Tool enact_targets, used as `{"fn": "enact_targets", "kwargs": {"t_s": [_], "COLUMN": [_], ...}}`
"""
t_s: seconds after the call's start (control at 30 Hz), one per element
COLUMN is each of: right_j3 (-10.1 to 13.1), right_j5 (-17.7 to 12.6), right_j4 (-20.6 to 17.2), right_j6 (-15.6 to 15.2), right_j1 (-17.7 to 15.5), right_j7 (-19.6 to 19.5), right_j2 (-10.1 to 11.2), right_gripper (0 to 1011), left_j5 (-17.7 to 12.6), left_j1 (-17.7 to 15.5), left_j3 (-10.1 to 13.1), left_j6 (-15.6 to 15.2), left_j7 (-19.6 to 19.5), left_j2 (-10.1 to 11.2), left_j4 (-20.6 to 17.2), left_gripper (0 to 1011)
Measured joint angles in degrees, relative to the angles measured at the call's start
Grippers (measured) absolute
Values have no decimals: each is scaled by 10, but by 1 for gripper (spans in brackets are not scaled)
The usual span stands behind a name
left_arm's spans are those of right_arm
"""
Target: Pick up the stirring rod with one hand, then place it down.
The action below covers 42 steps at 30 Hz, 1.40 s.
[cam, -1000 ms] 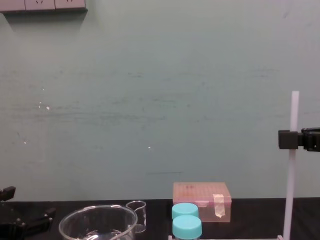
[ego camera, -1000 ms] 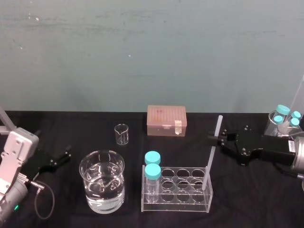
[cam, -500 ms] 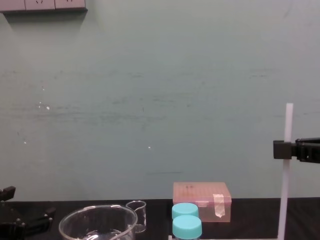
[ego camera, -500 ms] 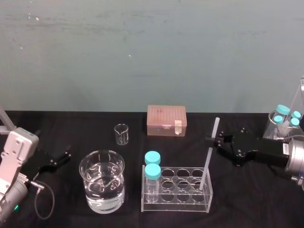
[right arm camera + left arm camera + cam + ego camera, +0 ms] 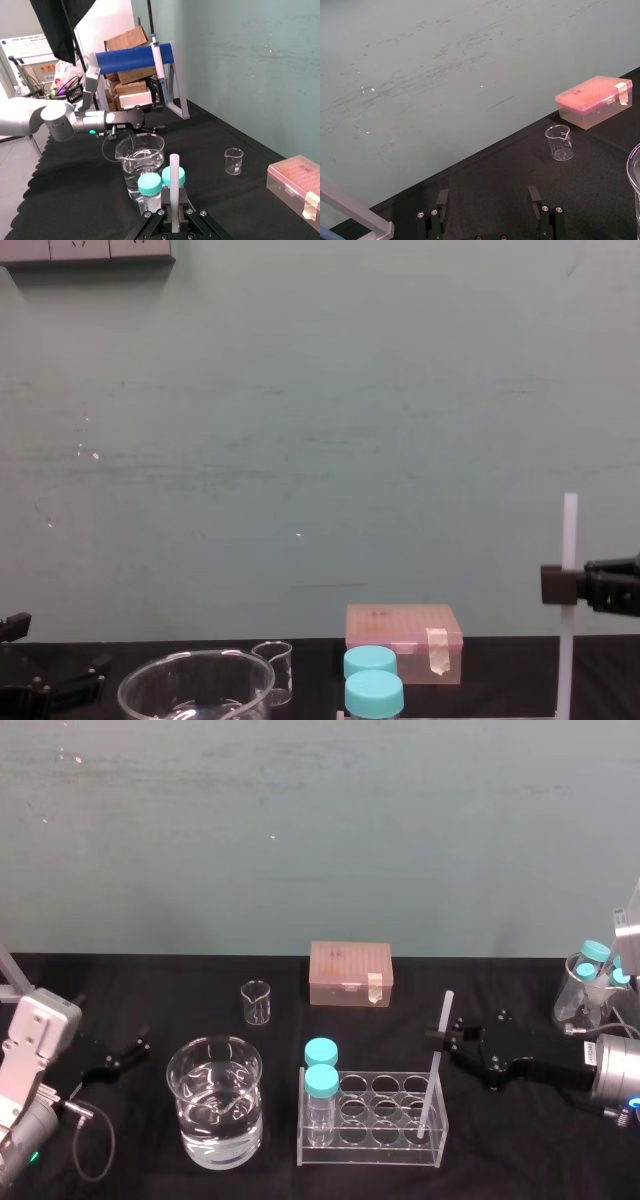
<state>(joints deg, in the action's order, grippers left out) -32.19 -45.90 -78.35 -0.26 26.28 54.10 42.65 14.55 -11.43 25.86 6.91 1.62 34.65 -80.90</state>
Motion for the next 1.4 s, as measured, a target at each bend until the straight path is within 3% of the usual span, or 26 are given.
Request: {"fn": "enact_targets", "kwargs": {"t_s": [0.47, 0.9, 1.4], "right_j3": [2, 1, 2], "right_j5": [11, 32, 34], "right_j4": [32, 40, 41], "right_j6": [34, 41, 42], "right_j1": [-11, -13, -15], "right_j7": [18, 19, 18], "right_j2": [-18, -23, -26], "right_gripper": [72, 72, 72], "left_j5": [0, 0, 0], "left_j1": [0, 0, 0], "left_j3": [0, 0, 0], "left_j6": [0, 0, 0], "left_j7": [0, 0, 0], "left_j2": [0, 0, 0], "left_j4": [0, 0, 0], "left_gripper": [1005, 1005, 1005]}}
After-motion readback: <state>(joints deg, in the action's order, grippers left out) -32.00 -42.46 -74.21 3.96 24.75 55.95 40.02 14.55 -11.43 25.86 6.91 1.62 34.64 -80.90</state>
